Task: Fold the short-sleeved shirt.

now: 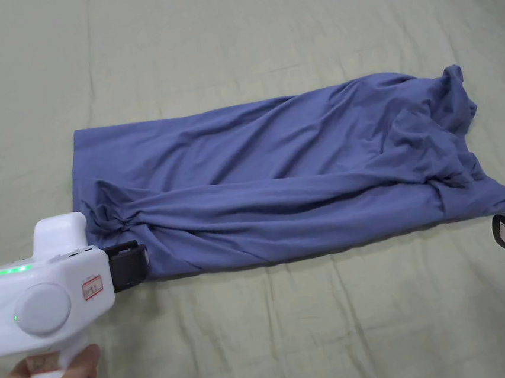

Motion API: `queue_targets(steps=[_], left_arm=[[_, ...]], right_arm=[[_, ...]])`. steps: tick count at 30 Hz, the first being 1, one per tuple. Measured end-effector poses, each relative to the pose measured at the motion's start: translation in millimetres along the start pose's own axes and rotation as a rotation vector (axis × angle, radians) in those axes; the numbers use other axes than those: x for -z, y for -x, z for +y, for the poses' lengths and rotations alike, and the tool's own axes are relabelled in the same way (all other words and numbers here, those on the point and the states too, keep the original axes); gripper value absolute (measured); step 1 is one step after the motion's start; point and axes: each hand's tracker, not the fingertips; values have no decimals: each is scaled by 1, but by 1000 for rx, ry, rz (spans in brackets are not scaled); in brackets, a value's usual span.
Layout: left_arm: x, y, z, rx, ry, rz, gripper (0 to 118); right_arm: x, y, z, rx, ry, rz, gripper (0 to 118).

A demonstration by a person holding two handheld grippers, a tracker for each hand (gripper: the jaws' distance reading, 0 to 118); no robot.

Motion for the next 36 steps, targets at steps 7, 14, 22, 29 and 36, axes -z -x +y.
queue_targets(steps=[7,14,22,29,36], left_arm=[[0,11,3,-61,-46,-52,7],[-31,6,6,-31,-68,-71,7],[-36,0,7,-23,-58,-69,7],[-27,6,8,-39,-30,-80,7],[-31,13,11,-62,-15,-105,7]], right_arm=[[6,2,-1,-4,26,7,3],[18,-7,5,54,83,59,72],[85,-57,40,130,155,-43,118],[124,-50,43,66,204,-2,58],[117,-46,51,12,188,21,11]])
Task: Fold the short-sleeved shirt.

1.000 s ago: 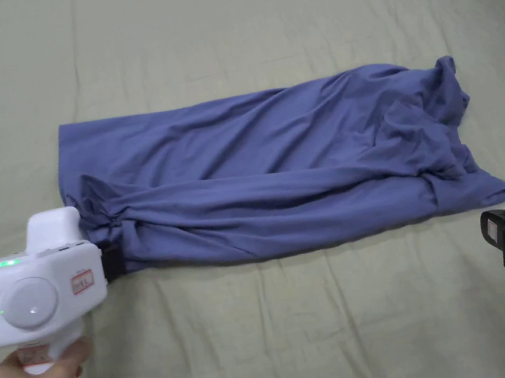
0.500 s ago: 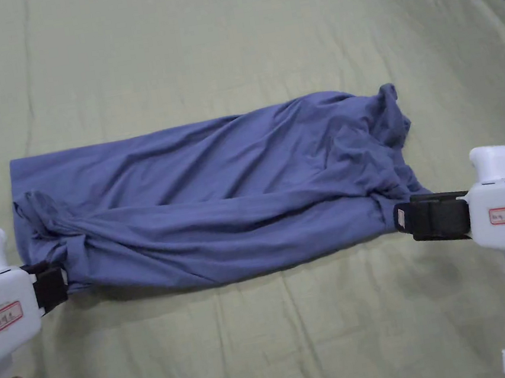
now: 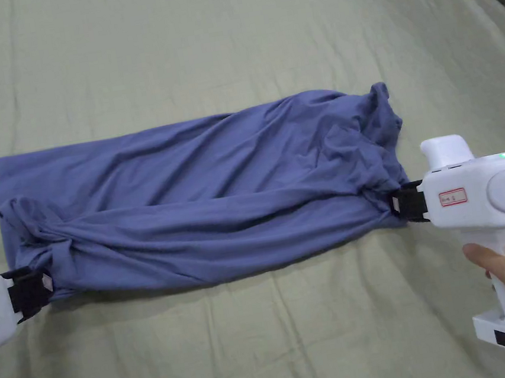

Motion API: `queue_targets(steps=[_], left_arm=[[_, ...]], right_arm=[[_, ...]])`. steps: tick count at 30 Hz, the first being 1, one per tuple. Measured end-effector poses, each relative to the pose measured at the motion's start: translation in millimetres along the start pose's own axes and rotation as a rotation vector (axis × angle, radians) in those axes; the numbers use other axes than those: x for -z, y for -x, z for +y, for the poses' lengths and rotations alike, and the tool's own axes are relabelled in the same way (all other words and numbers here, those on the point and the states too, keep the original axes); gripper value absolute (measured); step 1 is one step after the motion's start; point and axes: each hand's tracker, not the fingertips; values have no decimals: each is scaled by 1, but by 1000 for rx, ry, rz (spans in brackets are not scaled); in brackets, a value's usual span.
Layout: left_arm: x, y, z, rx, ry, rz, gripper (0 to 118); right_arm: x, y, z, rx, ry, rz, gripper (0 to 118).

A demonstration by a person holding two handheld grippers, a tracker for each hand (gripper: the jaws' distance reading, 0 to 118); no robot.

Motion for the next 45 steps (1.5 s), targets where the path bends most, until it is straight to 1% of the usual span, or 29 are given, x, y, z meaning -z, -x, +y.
queue_targets(steps=[2,4,6,9,11,14,20,25,26,27,28,29,30,31,33,36,37,38,39,40,41,42,43,45], left_arm=[[-11,3,2,-4,-9,-16,7],[-23,4,3,8,-12,-21,7],[-35,4,1,24,-17,-10,7],[-51,6,-12,66,-5,19,7],[-56,10,-26,62,6,22,7],[-57,14,-50,45,51,21,7],[-56,17,-81,16,93,35,7],[-49,22,-81,6,122,34,7],[-48,22,-79,-8,134,30,9],[-50,22,-78,-29,133,30,21],[-56,22,-77,-44,125,54,52],[-63,22,-78,-32,115,91,79],[-73,22,-78,-6,98,108,86],[-88,22,-77,2,65,125,86],[-119,20,-73,-7,-12,169,86],[-166,5,-62,42,-164,207,86],[-180,-1,-58,59,-221,204,77],[-191,-7,-55,80,-273,200,47],[-200,-15,-50,93,-309,207,2],[-204,-20,-44,95,-327,234,0],[-207,-24,-44,83,-384,281,0],[-208,-26,-40,107,-374,259,0],[-207,-26,-33,105,-336,242,0],[-207,-27,-31,110,-360,245,0]], right_arm=[[-14,0,-2,-13,-23,9,11],[-34,-5,-3,-7,-53,27,11],[-52,-10,-6,-5,-74,25,11],[-75,-23,-19,1,-85,15,11],[-82,-30,-31,4,-78,19,11],[-81,-32,-56,-7,-40,3,11],[-76,-33,-97,30,13,9,11],[-66,-36,-102,49,35,17,11],[-66,-36,-100,52,29,23,11],[-69,-38,-96,72,21,31,15],[-73,-40,-92,102,26,23,46],[-80,-41,-89,104,19,27,86],[-88,-40,-88,100,1,35,109],[-100,-39,-85,98,-31,37,115],[-125,-33,-74,97,-96,6,115],[-153,-13,-62,52,-194,-16,115],[-158,-5,-57,24,-217,-2,111],[-161,3,-54,4,-241,-1,99],[-166,12,-50,-22,-275,11,67],[-167,19,-47,-37,-295,12,3],[-165,26,-44,-38,-294,4,3],[-162,32,-46,-44,-337,-20,3],[-160,36,-46,-50,-334,-8,3],[-156,39,-43,-45,-321,11,3]])
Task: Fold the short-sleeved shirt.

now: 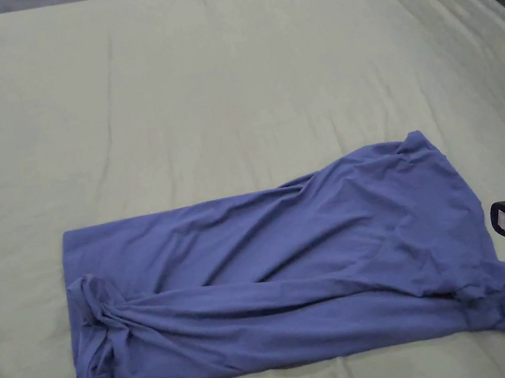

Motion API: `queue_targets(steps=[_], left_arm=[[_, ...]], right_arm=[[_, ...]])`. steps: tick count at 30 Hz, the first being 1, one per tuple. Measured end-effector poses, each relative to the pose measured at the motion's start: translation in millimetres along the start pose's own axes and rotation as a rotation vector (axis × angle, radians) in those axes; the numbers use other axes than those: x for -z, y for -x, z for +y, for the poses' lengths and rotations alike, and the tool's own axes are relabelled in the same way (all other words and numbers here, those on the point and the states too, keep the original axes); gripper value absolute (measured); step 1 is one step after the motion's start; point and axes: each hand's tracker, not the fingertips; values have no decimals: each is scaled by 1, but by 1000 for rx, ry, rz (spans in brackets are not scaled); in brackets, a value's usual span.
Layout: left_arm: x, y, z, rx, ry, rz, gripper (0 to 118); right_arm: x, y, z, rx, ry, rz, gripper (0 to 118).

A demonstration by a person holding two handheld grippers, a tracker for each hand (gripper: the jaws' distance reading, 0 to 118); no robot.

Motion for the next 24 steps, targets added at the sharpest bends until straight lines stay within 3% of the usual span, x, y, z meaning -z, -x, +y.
queue_targets(steps=[5,11,12,14,15,19,24], left_arm=[[32,1,17,16,24,-15,0],[141,4,48,-40,153,-81,0],[165,7,51,-74,183,-94,11],[215,13,54,-139,280,-97,73],[241,15,51,-145,335,-97,87],[312,20,31,-169,457,-46,87],[343,26,11,-195,513,-50,85]], right_arm=[[8,1,3,13,-7,26,3],[22,4,8,-9,9,33,3],[24,4,10,-10,11,34,3],[30,3,13,-11,17,34,3],[33,3,13,-13,22,35,3],[45,1,18,-12,36,29,3],[57,0,22,-20,52,22,3]])
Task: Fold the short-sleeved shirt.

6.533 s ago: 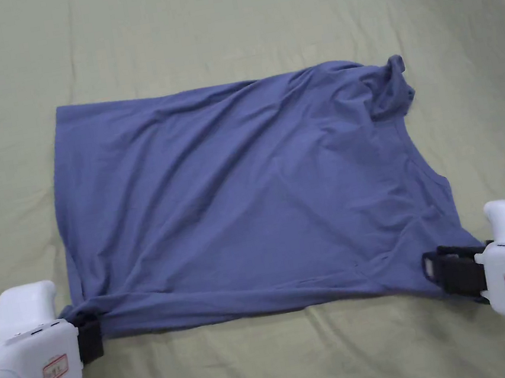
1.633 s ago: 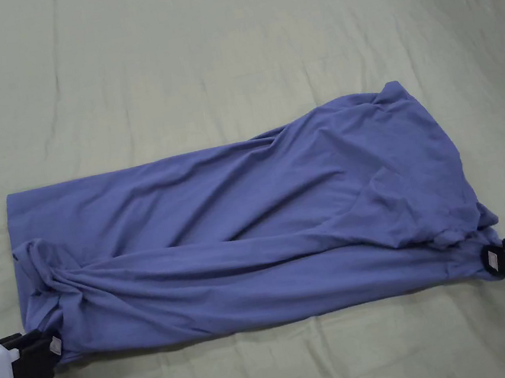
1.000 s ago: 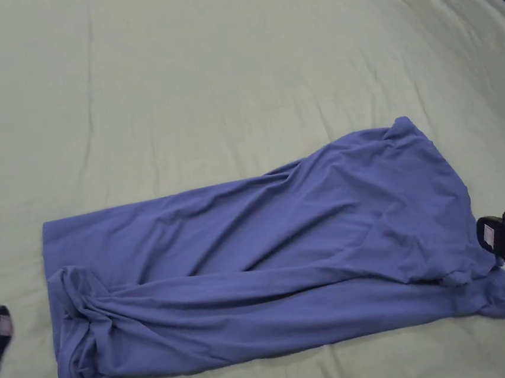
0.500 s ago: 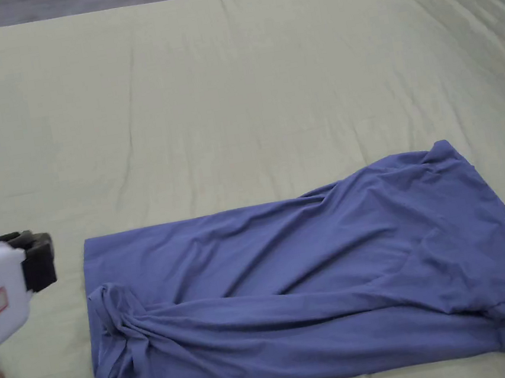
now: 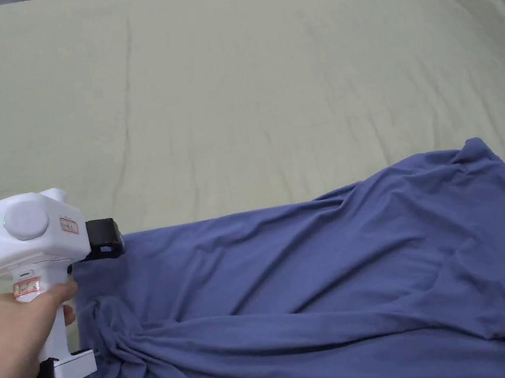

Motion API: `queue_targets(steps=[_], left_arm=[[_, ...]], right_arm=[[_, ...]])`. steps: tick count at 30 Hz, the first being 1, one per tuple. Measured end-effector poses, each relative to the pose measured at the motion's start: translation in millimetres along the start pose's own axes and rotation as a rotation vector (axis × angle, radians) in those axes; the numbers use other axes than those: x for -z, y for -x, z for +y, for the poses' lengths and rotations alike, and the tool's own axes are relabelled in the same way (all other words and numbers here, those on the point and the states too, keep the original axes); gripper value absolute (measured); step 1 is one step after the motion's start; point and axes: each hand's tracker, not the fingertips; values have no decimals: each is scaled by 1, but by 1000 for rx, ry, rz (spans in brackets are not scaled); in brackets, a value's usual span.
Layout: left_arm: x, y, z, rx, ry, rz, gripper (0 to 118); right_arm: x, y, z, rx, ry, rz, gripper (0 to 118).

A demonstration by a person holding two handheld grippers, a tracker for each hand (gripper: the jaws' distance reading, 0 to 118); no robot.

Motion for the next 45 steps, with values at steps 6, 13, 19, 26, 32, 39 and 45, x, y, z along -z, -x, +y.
queue_targets(steps=[6,13,19,26,32,39,45], left_arm=[[-15,-10,-12,159,-40,57,1],[-72,-15,-16,215,-156,51,1],[-129,-33,-23,275,-269,51,1],[-127,-34,-26,242,-263,18,1],[-119,-31,-27,233,-233,21,1],[-124,-31,-26,214,-238,5,1],[-157,-24,-41,224,-268,-7,1]], right_arm=[[14,1,-2,4,28,6,3],[24,1,-3,30,63,21,3],[52,-36,48,144,30,61,118],[190,-76,88,281,302,-53,118],[225,-70,79,181,363,-139,29],[202,-48,86,16,296,-99,6],[132,-62,86,11,171,-37,6]])
